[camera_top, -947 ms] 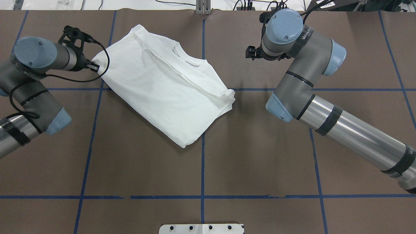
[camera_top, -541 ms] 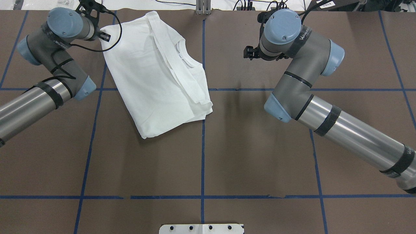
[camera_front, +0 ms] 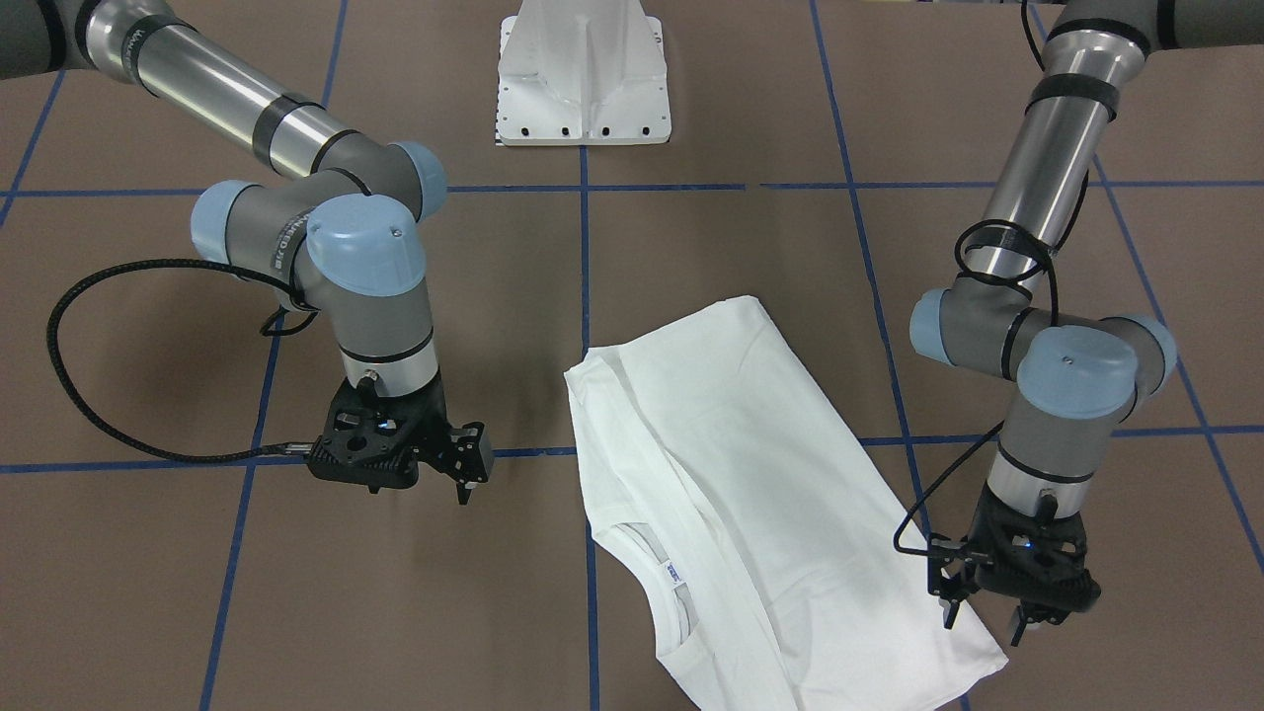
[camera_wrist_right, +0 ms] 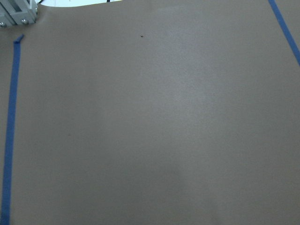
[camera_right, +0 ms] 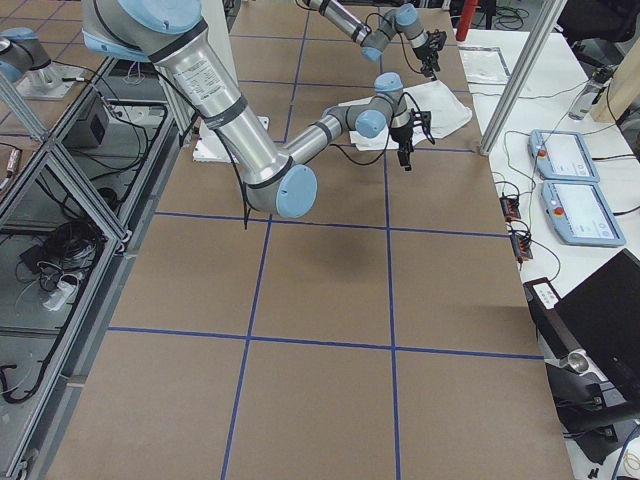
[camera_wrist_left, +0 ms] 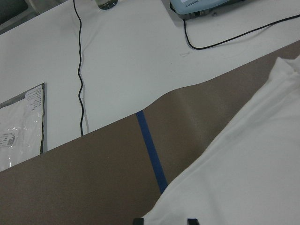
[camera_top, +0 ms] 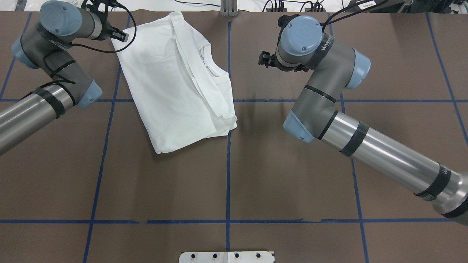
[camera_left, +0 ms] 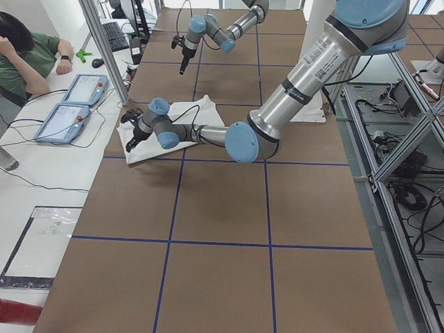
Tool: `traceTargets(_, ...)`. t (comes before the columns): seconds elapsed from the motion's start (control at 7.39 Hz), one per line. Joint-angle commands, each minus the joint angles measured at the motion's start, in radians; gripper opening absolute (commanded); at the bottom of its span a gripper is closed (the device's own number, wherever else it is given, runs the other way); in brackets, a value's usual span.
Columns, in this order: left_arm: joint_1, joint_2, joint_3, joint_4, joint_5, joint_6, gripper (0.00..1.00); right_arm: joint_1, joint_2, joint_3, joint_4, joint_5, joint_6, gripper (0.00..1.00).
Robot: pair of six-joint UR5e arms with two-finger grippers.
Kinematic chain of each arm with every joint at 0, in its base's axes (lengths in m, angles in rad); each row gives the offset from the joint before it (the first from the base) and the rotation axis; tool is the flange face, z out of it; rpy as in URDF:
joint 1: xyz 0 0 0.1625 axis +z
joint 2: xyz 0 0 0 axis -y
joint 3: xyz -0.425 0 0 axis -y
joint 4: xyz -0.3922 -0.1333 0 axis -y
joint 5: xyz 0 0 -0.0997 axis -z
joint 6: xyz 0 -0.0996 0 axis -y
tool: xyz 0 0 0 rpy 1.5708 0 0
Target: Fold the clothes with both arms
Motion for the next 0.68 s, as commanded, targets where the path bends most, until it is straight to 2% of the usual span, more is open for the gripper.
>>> traceTargets(0.0,-0.008,0.080,-0.123,-0.008,-0.042,-0.007,1.00,-0.046,0.150,-0.159,0.041,-0.077,0.199,0.99)
traceTargets(0.14,-0.008,0.080,-0.125,-0.010,-0.042,-0.012,1.00,-0.071,0.163,-0.221,0.157,-0.118,0.268,0.97)
traceTargets(0.41,-0.008,0.083,-0.125,-0.017,-0.042,-0.015,1.00,-0.123,0.290,-0.418,0.252,-0.200,0.340,0.95)
traceTargets(0.54,-0.008,0.083,-0.125,-0.017,-0.040,-0.032,1.00,-0.138,0.296,-0.463,0.296,-0.229,0.340,0.94)
